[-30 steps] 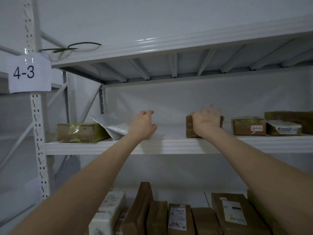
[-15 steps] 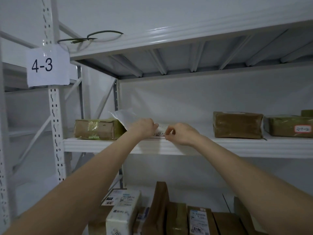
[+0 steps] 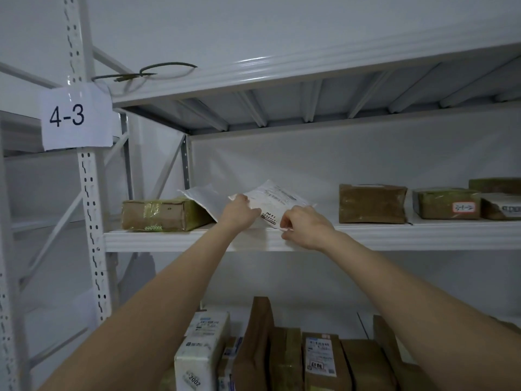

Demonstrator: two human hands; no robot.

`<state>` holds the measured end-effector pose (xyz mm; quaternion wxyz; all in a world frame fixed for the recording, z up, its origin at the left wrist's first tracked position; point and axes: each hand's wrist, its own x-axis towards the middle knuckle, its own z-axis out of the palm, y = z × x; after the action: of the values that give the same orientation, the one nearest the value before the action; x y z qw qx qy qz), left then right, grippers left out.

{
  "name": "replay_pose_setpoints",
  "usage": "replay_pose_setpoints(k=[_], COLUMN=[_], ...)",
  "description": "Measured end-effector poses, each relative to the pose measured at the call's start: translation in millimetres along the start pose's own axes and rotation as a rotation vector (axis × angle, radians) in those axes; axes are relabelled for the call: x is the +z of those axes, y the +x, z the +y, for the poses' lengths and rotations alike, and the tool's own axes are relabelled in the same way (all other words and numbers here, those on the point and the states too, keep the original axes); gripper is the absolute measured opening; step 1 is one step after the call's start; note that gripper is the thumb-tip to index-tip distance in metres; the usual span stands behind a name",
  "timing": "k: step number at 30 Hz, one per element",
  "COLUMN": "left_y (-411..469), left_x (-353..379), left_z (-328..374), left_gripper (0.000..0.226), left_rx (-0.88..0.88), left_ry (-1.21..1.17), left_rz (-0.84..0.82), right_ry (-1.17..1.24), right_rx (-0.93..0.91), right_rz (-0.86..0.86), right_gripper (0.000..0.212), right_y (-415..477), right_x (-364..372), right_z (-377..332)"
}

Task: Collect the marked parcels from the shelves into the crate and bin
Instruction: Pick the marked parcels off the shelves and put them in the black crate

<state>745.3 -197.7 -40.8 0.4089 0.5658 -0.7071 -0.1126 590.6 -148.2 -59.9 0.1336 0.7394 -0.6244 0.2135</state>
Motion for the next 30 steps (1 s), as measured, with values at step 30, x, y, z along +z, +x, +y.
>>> replay_pose_setpoints(k=[30], left_y=[-4], left_x=[-18], left_z=[-8], left_gripper=[0.036], left_rx=[-0.001], left_ry=[-1.128], left_rz=[-0.045], right_ry=[0.879], right_rx=[0.324], right_rz=[0.500], right_gripper=[0.078], right_y=[-2], right_x=[-16], right_z=[-5])
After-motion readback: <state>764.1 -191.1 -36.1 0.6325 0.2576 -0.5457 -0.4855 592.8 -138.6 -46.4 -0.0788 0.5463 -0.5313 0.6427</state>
